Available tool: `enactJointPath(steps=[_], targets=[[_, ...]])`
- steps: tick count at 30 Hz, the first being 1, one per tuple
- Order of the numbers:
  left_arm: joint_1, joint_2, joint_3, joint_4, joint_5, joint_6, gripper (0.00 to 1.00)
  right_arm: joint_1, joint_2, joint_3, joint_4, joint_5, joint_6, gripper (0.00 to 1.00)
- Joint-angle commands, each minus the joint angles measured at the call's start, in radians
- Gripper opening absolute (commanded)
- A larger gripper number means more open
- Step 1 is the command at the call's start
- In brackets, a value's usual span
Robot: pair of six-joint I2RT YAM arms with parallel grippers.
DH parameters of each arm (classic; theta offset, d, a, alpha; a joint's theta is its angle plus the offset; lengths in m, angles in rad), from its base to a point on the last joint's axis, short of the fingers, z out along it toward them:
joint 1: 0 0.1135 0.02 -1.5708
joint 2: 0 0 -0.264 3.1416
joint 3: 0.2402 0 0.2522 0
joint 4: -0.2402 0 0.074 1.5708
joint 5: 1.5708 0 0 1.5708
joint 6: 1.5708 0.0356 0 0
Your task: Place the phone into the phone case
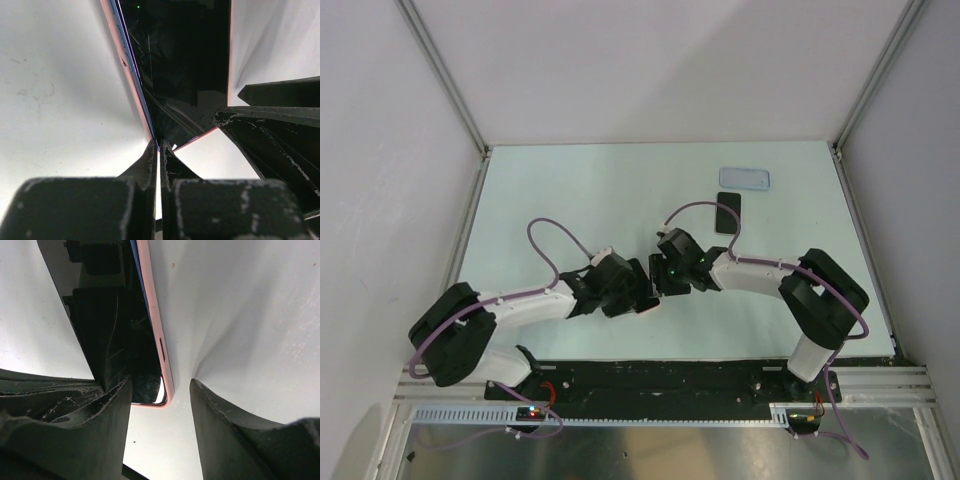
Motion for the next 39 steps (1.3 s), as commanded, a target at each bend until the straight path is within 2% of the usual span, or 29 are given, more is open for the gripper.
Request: enactJointPath(steps=[1,11,16,22,27,31,34,39], targets=[[-0.023,0.089,-0.015,0.051,-0.023,-0.034,0.00,0.008,-0.003,-0.003,0.020,0.027,0.011,0.55],[-0.073,0.161,-0.050,0.024,-0.097,-0.115,0.01,0.052,-0.106,-0.004,-0.071,0.201,-0.002,0.56],[-0.095,0.165,-0.052,0.003,-0.128,-0.148,0.02,0.056,-0.151,-0.022,-0.074,0.222,-0.009,0.57],[-0.098,0.070,-0.014,-0.074,-0.163,-0.105,0.13,0.045,-0.180,-0.036,-0.070,0.223,-0.013,0.57],[-0.084,-0.027,0.128,-0.177,-0.217,0.002,0.24,0.043,-0.196,-0.049,-0.082,0.234,0.013,0.57],[-0.037,-0.091,0.224,-0.216,-0.237,0.087,0.29,0.046,-0.213,-0.083,-0.087,0.243,0.047,0.57],[0.060,-0.117,0.269,-0.233,-0.252,0.136,0.32,0.058,-0.237,-0.129,-0.083,0.245,0.079,0.56],[0.246,-0.028,0.358,-0.226,-0.255,0.237,0.27,0.109,-0.259,-0.185,-0.066,0.244,0.143,0.52]])
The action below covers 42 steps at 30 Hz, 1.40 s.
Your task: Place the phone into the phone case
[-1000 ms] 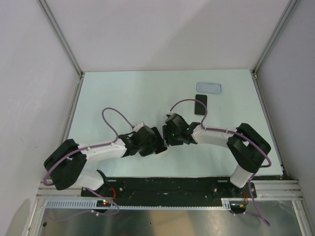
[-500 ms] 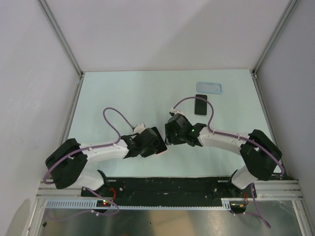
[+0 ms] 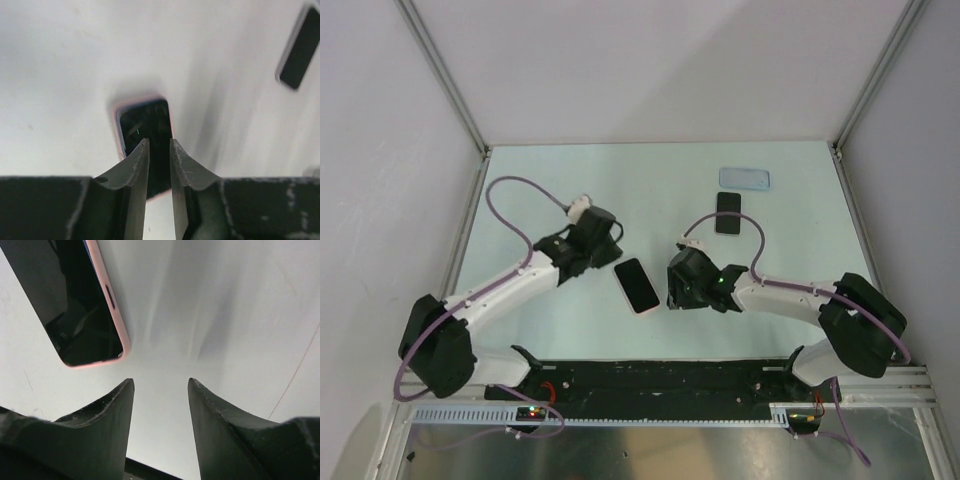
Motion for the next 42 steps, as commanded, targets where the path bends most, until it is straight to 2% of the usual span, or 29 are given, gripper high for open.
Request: enactJointPath(steps=[1,5,9,13,18,28,35,42], targets=[[0.144,0.092,0.092,-0.015,-0.039,0.144,0.25,0.054,-0.033,-0.033,0.020,0.026,0.086,0.51],[0.206,0.247,0.199,0.020,0.032,0.224,0.20,0.089,0.005,-0.040,0.074,-0.008,0.139,0.45],[0.220,0.377,0.277,0.028,0.084,0.281,0.17,0.104,0.045,-0.040,0.134,-0.030,0.177,0.40],[0.221,0.473,0.303,0.028,0.131,0.299,0.16,0.104,0.076,-0.040,0.137,-0.014,0.200,0.34],[0.199,0.519,0.288,0.031,0.158,0.292,0.15,0.082,0.114,-0.036,0.164,-0.008,0.183,0.33],[0.133,0.442,0.123,0.036,0.124,0.156,0.12,-0.002,0.160,0.022,0.151,-0.005,0.120,0.32],[0.087,0.282,-0.040,0.059,0.090,0.025,0.11,-0.044,0.153,0.035,0.124,0.007,0.081,0.32],[0.021,0.124,-0.174,0.061,0.068,-0.043,0.12,-0.053,0.128,0.035,0.083,0.042,0.042,0.33]])
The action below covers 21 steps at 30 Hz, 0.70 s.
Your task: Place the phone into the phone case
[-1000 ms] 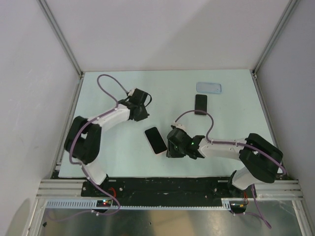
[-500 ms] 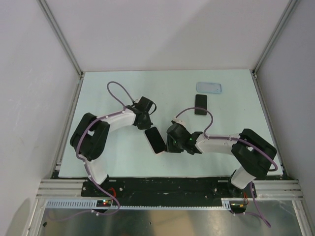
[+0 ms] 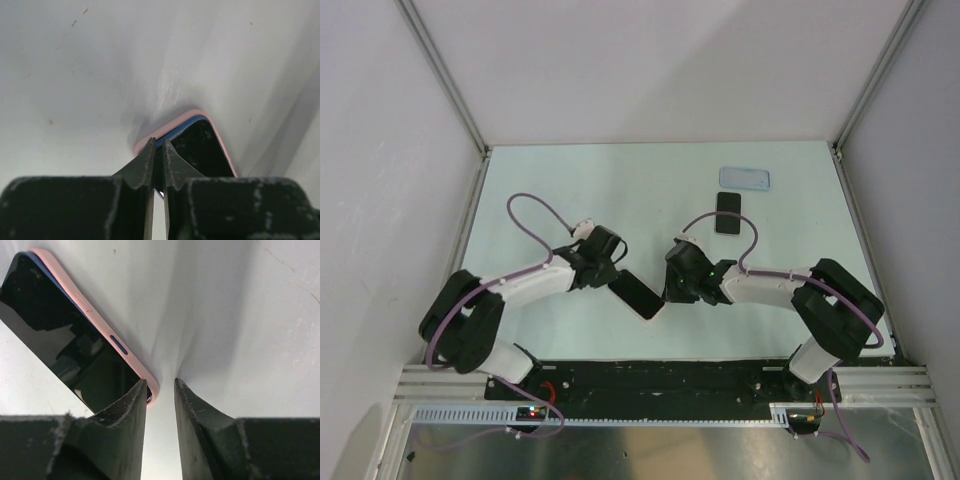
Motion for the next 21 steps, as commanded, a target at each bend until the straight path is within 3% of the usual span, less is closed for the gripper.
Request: enactJointPath(steps=[1,7,10,21], targets=[[-0.057,-0.095,-0.078,-0.046,0.054,-0.073,0.12,-0.007,-0.016,0.019,-0.065,0.118,-0.064,0.33],[-0.020,-0.222,-0.116,-0.059,0.032,-0.019,0.19,0.016,-0.150,0.023,-0.067,0.127,-0.214,0.36],[0.021,-0.277,-0.129,-0.066,0.039,-0.001,0.22,0.056,-0.159,0.069,-0.045,0.109,-0.306,0.42],[0.255,-0.392,-0.147,-0.086,0.150,0.075,0.34,0.199,0.150,0.422,-0.132,0.139,-0.479,0.43]])
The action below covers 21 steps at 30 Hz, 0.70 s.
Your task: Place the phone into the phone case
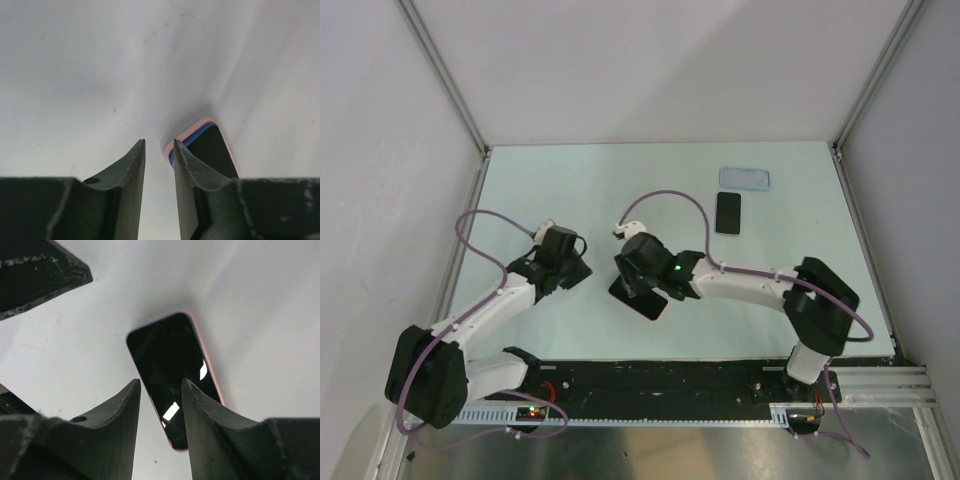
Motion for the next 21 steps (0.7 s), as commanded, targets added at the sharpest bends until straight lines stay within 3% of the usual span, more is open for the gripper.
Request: enactJointPath(steps=[1,12,21], targets=[[0.101,-0.047,0.002,-0.015,0.057,0.064,0.35,0.032,0.122,0.146,-0.057,0.038,-0.095,0.43],[0.217,-0.073,0.012,-0.018,0.134,0.102,0.36,0.114,0.330,0.393,-0.218,0.153,-0.139,0.41],[0.228,-0.068,0.006,-0.016,0.151,0.112,0.35,0.125,0.391,0.435,-0.256,0.175,-0.136,0.40]])
